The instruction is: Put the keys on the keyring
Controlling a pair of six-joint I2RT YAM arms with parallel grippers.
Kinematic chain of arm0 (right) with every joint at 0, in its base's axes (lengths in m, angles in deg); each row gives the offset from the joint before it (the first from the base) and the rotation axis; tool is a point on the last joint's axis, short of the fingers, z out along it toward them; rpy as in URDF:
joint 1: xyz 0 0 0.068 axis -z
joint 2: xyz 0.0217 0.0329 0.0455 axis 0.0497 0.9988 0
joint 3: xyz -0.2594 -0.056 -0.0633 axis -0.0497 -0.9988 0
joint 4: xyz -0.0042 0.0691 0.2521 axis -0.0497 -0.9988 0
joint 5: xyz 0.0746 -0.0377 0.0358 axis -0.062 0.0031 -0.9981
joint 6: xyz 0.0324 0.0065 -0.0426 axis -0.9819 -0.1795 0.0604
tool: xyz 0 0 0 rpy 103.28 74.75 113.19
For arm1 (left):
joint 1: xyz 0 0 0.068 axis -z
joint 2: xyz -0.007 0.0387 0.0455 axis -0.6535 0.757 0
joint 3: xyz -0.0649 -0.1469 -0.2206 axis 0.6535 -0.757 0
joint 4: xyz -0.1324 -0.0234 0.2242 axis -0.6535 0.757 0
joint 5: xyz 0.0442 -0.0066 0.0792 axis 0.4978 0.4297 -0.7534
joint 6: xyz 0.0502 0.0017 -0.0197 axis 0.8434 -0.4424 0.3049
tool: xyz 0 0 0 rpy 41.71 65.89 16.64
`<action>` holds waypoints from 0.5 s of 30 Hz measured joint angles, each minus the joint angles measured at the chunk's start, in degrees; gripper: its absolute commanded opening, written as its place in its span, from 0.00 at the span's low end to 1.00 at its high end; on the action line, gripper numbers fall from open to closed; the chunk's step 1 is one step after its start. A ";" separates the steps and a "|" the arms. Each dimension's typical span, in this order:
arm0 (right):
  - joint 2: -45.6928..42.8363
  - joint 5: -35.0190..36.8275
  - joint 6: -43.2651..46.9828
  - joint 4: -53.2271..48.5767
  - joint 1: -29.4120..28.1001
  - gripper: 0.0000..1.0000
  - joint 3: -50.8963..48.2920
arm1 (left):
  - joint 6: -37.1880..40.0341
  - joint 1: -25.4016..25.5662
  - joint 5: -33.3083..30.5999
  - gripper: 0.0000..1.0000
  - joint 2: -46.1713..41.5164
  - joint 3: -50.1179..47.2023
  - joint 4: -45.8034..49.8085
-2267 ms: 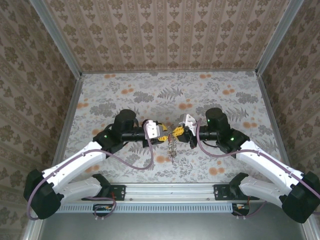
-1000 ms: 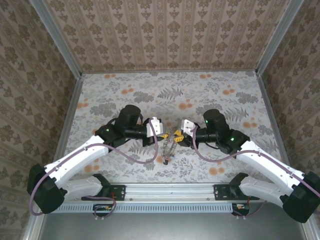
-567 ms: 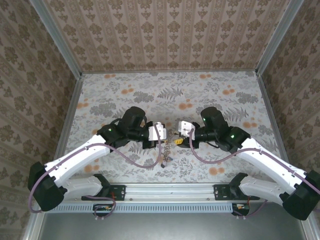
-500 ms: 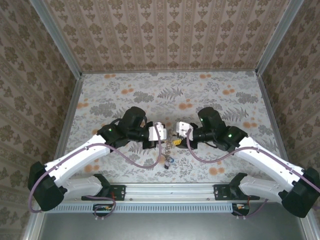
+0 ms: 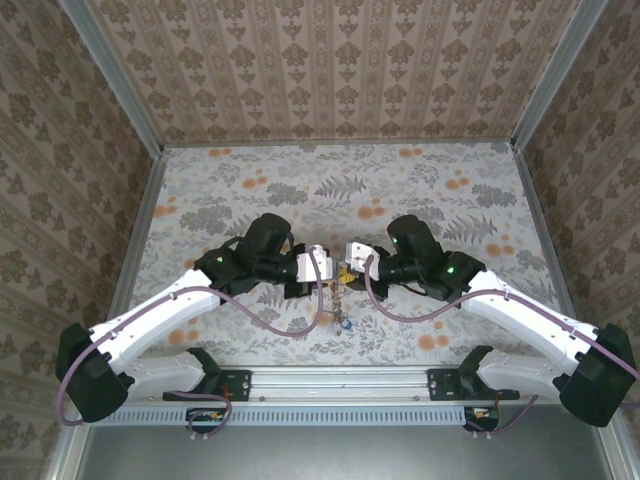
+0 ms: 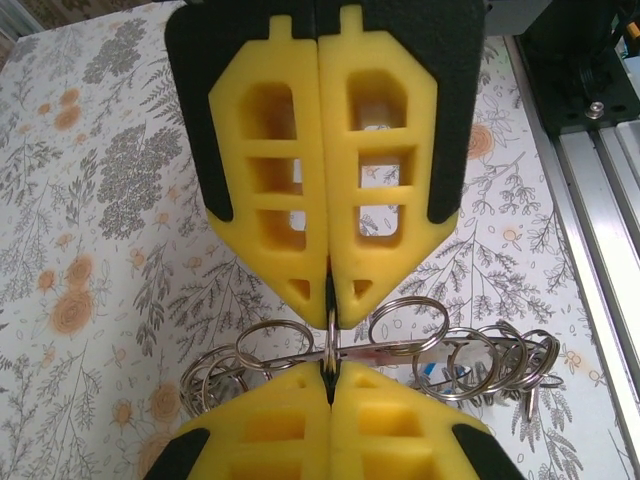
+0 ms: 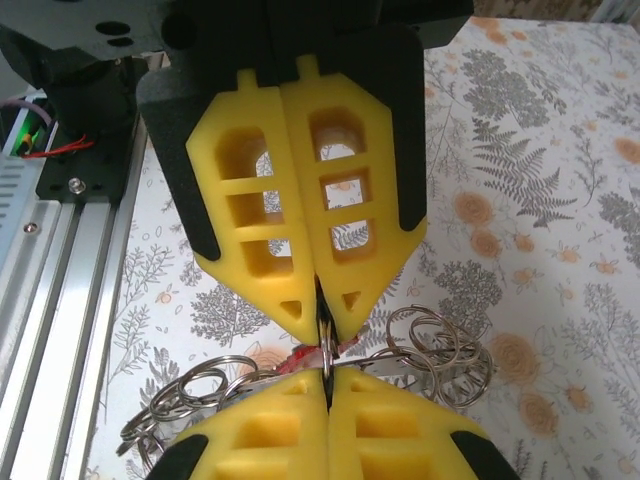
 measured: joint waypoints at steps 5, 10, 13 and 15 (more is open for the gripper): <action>-1.22 -0.24 -3.58 6.08 0.00 0.00 -3.76 | -0.61 -0.79 0.48 0.00 0.00 -0.04 0.11; -3.72 -0.13 -10.71 18.23 0.00 0.00 -10.69 | -2.16 -1.95 1.99 0.09 -0.46 -1.05 -1.53; -4.63 0.22 -14.43 24.63 0.00 0.00 -14.03 | -3.21 -2.34 2.67 0.11 -0.96 -1.79 -2.95; -5.33 0.46 -16.41 28.20 0.00 0.00 -15.78 | -3.67 -2.56 3.13 0.11 -1.16 -1.95 -3.74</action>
